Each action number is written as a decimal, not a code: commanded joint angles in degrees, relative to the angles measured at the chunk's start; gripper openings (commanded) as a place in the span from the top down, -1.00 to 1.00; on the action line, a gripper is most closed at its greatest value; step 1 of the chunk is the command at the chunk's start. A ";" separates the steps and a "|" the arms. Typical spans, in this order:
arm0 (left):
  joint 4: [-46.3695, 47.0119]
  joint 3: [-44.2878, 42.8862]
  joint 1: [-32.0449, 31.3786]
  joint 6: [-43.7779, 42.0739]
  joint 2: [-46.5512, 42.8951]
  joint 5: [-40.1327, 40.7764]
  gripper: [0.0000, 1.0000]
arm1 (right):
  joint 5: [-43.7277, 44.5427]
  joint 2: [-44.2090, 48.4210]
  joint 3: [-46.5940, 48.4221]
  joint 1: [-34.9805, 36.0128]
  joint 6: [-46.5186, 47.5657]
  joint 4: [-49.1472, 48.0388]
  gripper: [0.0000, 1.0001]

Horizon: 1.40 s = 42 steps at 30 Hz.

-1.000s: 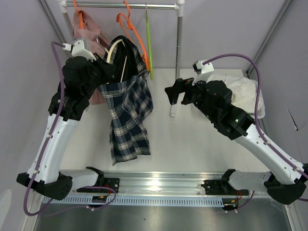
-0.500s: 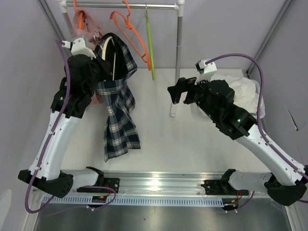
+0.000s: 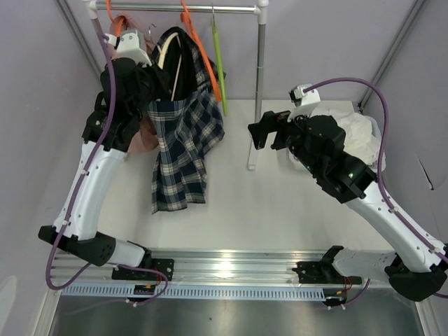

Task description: Place the skirt on the hanger

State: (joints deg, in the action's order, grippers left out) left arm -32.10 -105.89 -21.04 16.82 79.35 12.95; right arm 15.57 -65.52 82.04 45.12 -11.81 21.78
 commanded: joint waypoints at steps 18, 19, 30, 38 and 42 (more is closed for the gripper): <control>9.15 -13.99 8.99 -3.64 7.57 -3.54 1.00 | -0.63 3.11 -1.18 -2.50 1.97 -0.86 -0.88; 9.33 -14.52 9.95 -3.46 7.92 -4.24 1.00 | -0.63 3.20 -1.18 -2.58 2.14 -0.78 -0.88; 13.64 -17.68 15.06 -4.51 12.67 -12.51 1.00 | -0.63 4.78 -2.94 -3.73 2.67 -1.30 -0.88; 13.64 -22.34 16.64 -3.64 17.59 -16.03 1.00 | -1.16 5.57 -3.73 -4.17 3.11 -2.18 -0.88; 13.64 -24.19 16.64 -2.85 19.08 -15.94 1.00 | -1.16 5.84 -4.25 -4.25 3.46 -2.18 -0.89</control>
State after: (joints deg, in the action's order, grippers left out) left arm -29.21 -124.55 -4.99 13.47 99.37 -1.56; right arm 14.94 -61.04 78.35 41.10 -9.56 21.78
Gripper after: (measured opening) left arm 0.188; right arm 0.940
